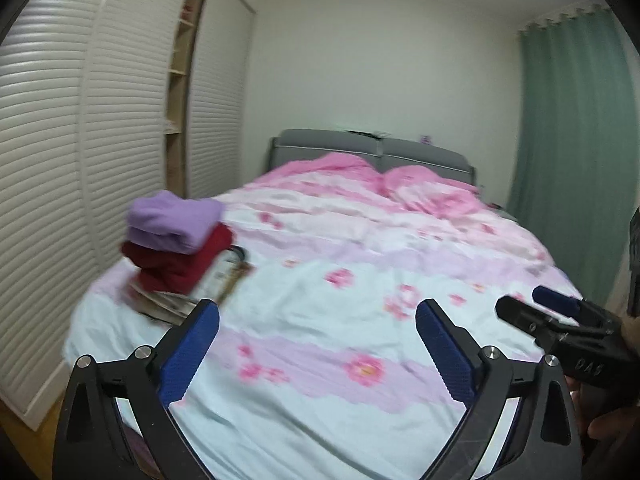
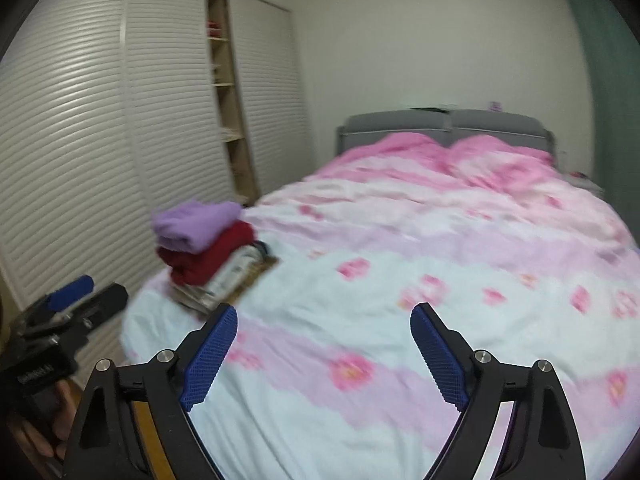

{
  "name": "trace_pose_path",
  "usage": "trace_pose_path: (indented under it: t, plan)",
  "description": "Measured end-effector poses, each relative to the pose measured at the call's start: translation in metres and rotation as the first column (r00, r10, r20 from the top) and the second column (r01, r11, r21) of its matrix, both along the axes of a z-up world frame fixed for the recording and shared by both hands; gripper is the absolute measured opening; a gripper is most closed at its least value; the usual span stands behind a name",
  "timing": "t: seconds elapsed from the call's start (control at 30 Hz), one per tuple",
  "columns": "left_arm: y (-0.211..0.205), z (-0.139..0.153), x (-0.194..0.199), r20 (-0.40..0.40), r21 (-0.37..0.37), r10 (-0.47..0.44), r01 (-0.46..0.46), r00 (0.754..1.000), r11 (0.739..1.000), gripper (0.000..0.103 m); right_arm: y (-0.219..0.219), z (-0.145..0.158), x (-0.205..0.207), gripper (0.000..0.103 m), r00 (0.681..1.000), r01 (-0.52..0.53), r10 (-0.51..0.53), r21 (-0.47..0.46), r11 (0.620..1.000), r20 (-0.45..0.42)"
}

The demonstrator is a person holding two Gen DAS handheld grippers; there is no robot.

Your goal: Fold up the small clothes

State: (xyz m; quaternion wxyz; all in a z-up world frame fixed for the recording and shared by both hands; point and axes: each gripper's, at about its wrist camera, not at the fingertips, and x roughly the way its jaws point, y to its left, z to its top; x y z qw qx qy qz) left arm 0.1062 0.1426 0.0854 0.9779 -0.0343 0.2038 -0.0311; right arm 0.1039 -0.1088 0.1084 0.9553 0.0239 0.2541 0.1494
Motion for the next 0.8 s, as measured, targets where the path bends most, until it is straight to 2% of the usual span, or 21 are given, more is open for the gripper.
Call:
trace_pose_path:
  t: [0.2, 0.3, 0.4, 0.6, 0.8]
  plan:
    - [-0.061, -0.018, -0.025, -0.015, 0.052, -0.081, 0.081, 0.997, 0.995, 0.103, -0.058, -0.021, -0.054, 0.09, 0.992, 0.126, -0.126, -0.035, 0.991, -0.001]
    - [-0.081, -0.029, -0.033, -0.039, 0.076, -0.095, 0.098, 0.995, 0.992, 0.103, -0.083, -0.03, -0.076, 0.095, 0.981, 0.192, -0.192, -0.056, 0.98, 0.01]
    - [-0.097, -0.041, -0.039, -0.061, 0.084, -0.109, 0.114, 0.992, 0.99, 0.103, -0.098, -0.033, -0.092, 0.095, 0.971, 0.24, -0.238, -0.066, 0.969, 0.031]
    - [-0.112, -0.067, -0.047, -0.078, 0.091, -0.084, 0.091, 0.993, 0.992, 0.103, -0.115, -0.042, -0.125, 0.098, 0.953, 0.3, -0.292, -0.107, 0.948, 0.081]
    - [-0.124, -0.092, -0.058, -0.05, 0.147, -0.047, 0.054, 0.998, 0.988, 0.103, -0.123, -0.061, -0.14, 0.099, 0.946, 0.323, -0.319, -0.104, 0.941, 0.055]
